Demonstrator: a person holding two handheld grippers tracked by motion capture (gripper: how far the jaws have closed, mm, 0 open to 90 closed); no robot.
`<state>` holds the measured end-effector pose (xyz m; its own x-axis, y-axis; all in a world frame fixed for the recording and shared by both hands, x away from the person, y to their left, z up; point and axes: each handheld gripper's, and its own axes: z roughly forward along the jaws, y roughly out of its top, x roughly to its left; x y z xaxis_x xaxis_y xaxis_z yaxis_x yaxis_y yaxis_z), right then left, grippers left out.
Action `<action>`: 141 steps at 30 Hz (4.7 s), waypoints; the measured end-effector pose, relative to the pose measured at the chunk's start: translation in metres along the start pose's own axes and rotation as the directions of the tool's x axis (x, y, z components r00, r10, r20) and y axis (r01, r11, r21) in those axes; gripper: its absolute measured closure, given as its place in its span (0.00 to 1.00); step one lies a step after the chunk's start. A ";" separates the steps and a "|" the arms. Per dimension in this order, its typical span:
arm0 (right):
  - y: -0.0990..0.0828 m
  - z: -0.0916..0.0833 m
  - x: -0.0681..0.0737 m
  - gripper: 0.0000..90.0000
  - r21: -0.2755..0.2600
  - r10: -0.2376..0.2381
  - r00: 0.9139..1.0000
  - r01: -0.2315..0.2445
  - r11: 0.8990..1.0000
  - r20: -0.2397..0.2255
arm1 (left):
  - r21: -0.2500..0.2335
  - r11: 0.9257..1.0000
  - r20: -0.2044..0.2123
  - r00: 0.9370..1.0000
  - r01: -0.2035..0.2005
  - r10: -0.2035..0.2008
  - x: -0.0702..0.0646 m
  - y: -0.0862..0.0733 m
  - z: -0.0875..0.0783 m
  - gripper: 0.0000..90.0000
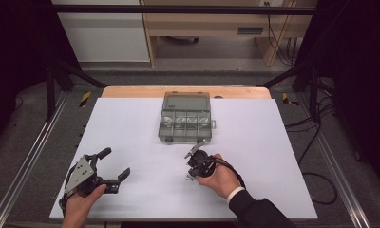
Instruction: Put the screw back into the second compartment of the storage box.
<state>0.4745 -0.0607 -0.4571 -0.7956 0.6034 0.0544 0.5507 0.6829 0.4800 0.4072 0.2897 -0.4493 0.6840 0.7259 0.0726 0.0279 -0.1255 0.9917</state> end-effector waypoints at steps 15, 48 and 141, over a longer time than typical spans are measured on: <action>0.001 -0.014 -0.007 0.98 -0.106 0.009 1.000 -0.008 0.994 0.011 | 0.006 1.000 0.002 1.000 -0.003 0.003 -0.002 -0.001 0.001 0.02; 0.063 -0.066 -0.019 0.98 -0.308 -0.031 0.991 0.071 0.949 0.133 | 0.014 1.000 0.004 1.000 -0.013 0.013 -0.002 -0.001 0.002 0.02; 0.111 -0.013 -0.069 0.29 -0.430 0.148 0.954 -0.023 0.903 0.259 | 0.012 1.000 0.018 1.000 -0.019 0.019 -0.006 -0.001 0.003 0.01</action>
<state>0.5872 -0.0320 -0.3964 -0.6124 0.7836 -0.1043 0.4068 0.4256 0.8083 0.4055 0.2838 -0.4507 0.6975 0.7110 0.0895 0.0233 -0.1473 0.9888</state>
